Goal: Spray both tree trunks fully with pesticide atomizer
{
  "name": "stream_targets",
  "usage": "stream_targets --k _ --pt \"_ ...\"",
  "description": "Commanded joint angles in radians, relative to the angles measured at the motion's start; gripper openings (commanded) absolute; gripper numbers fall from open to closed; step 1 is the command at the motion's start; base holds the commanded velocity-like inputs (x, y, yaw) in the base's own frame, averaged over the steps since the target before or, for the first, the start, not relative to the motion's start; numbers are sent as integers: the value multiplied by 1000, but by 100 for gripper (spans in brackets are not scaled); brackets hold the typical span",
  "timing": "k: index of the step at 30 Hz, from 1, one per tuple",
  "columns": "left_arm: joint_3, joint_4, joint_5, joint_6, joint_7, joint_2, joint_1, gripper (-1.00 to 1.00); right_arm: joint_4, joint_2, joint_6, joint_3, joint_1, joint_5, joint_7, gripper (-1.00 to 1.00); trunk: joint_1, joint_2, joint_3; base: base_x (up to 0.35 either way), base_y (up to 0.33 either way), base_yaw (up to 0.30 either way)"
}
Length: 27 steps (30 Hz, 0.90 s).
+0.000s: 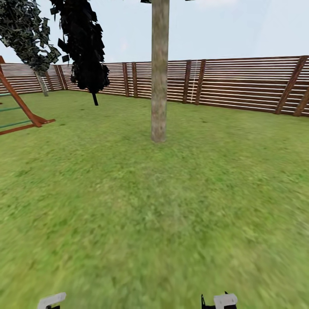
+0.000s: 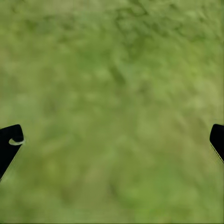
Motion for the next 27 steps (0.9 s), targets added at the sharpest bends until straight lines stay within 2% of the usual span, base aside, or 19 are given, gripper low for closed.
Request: stream_targets --k 1,27 --pt "0 0 0 0 1 0 0 -100 0 0 0 0 0 0 0 100 0 0 0 340 0 0" --pt "1 0 0 0 1 0 0 -100 0 0 0 0 0 0 0 100 0 0 0 340 0 0"
